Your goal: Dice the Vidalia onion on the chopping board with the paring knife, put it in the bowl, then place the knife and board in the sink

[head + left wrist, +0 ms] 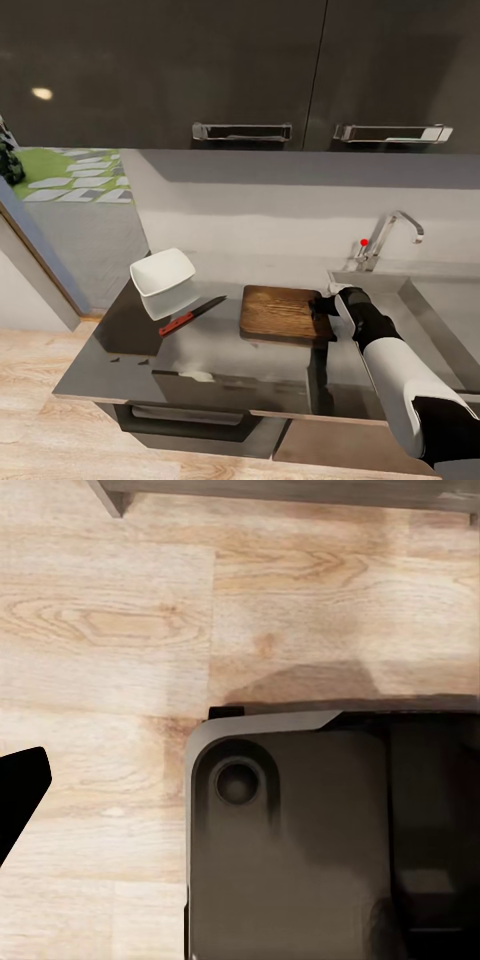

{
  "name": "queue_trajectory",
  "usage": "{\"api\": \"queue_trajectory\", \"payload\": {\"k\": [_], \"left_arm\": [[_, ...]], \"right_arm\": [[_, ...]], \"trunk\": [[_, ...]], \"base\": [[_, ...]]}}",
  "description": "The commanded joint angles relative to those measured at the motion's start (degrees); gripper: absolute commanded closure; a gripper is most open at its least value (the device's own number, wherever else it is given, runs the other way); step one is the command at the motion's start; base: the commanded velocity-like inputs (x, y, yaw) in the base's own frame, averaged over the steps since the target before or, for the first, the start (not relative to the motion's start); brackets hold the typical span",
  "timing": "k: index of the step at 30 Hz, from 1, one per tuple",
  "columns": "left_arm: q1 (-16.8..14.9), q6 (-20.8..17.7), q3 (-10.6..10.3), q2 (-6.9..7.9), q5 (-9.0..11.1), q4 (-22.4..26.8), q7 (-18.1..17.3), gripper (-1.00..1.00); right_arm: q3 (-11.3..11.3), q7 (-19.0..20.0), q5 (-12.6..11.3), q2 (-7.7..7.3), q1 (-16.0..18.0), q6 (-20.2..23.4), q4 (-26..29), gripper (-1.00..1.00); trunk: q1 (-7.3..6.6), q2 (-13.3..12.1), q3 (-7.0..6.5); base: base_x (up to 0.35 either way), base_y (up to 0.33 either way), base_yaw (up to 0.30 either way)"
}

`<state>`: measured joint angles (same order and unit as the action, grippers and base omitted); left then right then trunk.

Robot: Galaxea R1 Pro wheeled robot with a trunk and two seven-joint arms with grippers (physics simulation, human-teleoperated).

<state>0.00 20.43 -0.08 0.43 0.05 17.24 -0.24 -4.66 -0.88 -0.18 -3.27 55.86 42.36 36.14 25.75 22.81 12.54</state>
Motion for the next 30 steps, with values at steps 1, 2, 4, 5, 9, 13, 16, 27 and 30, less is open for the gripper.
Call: {"api": "queue_trajectory", "payload": {"k": [1, 2, 4, 5, 9, 13, 16, 27, 30], "left_arm": [[0.0, 0.1, 0.0, 0.01, 0.0, 0.1, 0.0, -1.0], [0.0, 0.1, 0.0, 0.01, 0.0, 0.1, 0.0, -1.0], [0.0, 0.1, 0.0, 0.01, -0.1, 0.0, 0.0, -1.0], [0.0, 0.1, 0.0, 0.01, -0.1, 0.0, 0.0, -1.0], [0.0, 0.1, 0.0, 0.01, -0.1, 0.0, 0.0, -1.0], [0.0, 0.1, 0.0, 0.01, -0.1, 0.1, 0.0, -1.0], [0.0, 0.1, 0.0, 0.01, -0.1, 0.0, 0.0, -1.0], [0.0, 0.1, 0.0, 0.01, -0.1, 0.1, 0.0, -1.0], [0.0, 0.1, 0.0, 0.01, -0.1, 0.1, 0.0, -1.0]], "right_arm": [[-0.1, -0.1, -0.1, 0.02, 0.0, 0.3, 0.1, 1.0], [-0.1, -0.1, -0.1, 0.02, 0.0, 0.3, 0.1, 1.0], [-0.1, -0.1, -0.1, 0.02, 0.0, 0.3, 0.1, 1.0], [-0.1, 0.0, -0.1, 0.05, 0.0, 0.3, 0.1, 1.0], [-0.1, 0.3, -0.1, 0.1, 0.0, 0.3, 0.1, 1.0], [0.0, 0.3, -0.1, 0.1, 0.0, 0.3, 0.1, 1.0], [0.0, 0.3, -0.1, 0.11, 0.0, 0.3, 0.1, 1.0], [0.3, 0.4, -0.1, 0.11, 0.0, 0.4, 0.1, 1.0], [2.1, 0.4, -0.2, 0.11, 0.0, 0.4, 0.1, 1.0]], "trunk": [[0.03, 0.1, 0.11], [0.03, 0.1, 0.12], [0.03, 0.1, 0.13], [0.03, 0.1, 0.13], [0.03, 0.1, 0.13], [0.03, 0.1, 0.13], [0.03, 0.1, 0.13], [0.03, 0.1, 0.13], [0.03, 0.1, 0.13]], "base": [[0.0, 0.0, 0.0], [0.0, 0.0, 0.0], [0.0, 0.0, 0.0], [0.0, 0.0, 0.0], [0.0, 0.0, 0.0], [0.0, 0.0, 0.0], [0.0, 0.0, 0.0], [0.0, 0.0, 0.0], [0.0, 0.0, 0.0]]}}
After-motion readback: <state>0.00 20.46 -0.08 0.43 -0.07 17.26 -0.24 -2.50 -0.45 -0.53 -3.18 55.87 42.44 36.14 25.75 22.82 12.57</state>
